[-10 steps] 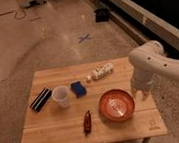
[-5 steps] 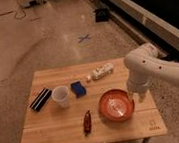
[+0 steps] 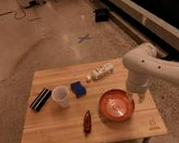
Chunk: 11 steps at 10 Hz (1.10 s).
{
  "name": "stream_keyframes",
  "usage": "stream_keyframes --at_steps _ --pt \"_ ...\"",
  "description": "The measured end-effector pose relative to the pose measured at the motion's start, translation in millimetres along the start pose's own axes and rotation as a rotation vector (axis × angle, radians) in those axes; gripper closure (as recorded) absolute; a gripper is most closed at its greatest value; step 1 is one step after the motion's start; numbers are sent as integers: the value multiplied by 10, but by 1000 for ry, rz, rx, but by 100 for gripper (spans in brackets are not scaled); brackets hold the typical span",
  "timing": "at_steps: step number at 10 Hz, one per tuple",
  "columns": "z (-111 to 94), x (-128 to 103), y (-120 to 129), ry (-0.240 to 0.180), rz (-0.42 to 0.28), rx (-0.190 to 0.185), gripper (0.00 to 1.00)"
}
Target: Place the pepper in the ceramic bowl
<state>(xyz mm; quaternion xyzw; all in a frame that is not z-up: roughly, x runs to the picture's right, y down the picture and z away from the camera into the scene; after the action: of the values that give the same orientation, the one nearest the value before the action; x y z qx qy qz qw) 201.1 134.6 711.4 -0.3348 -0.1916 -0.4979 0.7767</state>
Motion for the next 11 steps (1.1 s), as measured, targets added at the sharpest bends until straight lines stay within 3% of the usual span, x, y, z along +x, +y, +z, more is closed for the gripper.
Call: stream_keyframes --at_steps 1,3,7,9,11 --pt "19 70 45 -1 4 -5 59" --pt "85 -15 35 -4 -7 -21 59" --pt "147 -216 -259 -15 -16 -26 59" --pt "231 -310 -119 -15 -13 -18 59" --pt "213 -204 -130 -16 -26 -16 59"
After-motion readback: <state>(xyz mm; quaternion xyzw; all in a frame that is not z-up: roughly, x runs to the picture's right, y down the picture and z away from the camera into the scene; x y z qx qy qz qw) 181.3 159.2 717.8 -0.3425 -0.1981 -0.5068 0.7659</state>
